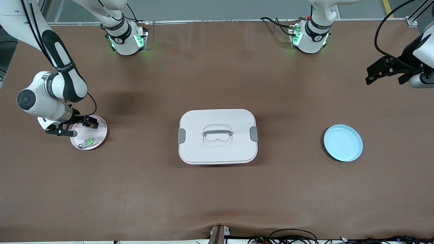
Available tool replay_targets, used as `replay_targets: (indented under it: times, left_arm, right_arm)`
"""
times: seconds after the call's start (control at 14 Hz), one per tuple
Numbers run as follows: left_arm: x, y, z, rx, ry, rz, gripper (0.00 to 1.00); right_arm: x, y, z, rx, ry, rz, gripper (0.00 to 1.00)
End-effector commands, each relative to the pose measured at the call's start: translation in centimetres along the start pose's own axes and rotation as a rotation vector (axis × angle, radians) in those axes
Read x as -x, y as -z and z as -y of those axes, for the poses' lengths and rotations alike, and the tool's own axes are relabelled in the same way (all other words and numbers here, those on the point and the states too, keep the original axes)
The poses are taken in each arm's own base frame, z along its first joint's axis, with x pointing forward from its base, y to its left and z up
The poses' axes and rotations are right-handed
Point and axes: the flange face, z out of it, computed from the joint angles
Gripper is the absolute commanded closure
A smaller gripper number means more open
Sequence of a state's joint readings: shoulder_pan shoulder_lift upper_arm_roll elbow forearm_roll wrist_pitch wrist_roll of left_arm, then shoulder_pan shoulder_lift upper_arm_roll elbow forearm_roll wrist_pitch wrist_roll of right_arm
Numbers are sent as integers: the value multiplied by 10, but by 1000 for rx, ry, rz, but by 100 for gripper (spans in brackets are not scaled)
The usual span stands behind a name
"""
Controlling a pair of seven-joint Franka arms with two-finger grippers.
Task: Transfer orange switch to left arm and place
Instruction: 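Lower the right gripper and close it on the black switch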
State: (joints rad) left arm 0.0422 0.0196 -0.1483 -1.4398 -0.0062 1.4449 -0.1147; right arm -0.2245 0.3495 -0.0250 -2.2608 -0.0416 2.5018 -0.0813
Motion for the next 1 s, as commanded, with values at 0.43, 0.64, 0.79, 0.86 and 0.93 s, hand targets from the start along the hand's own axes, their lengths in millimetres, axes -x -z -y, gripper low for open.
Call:
replay_targets:
  times: [0.43,0.64,0.79,0.86,0.93]
  left_arm:
    - [0,-1,-9,16,-2,15,0]
    - [-1,-2,-11,59,0,22,0]
    - [-6,-8,-4,62,11,33,0]
    - [-6,-9,-1,61,14,34,0]
    - [-5,-7,4,59,15,31,0]
  right_arm:
    - [-2,-14,-4,-2,-20,17,0]
    - [-2,-15,-3,-1,-19,13,0]
    - [-3,-18,-3,-1,-19,11,0]
    - [-3,-18,-3,-1,-19,10,0]
    - [-3,-18,-3,-1,-19,8,0]
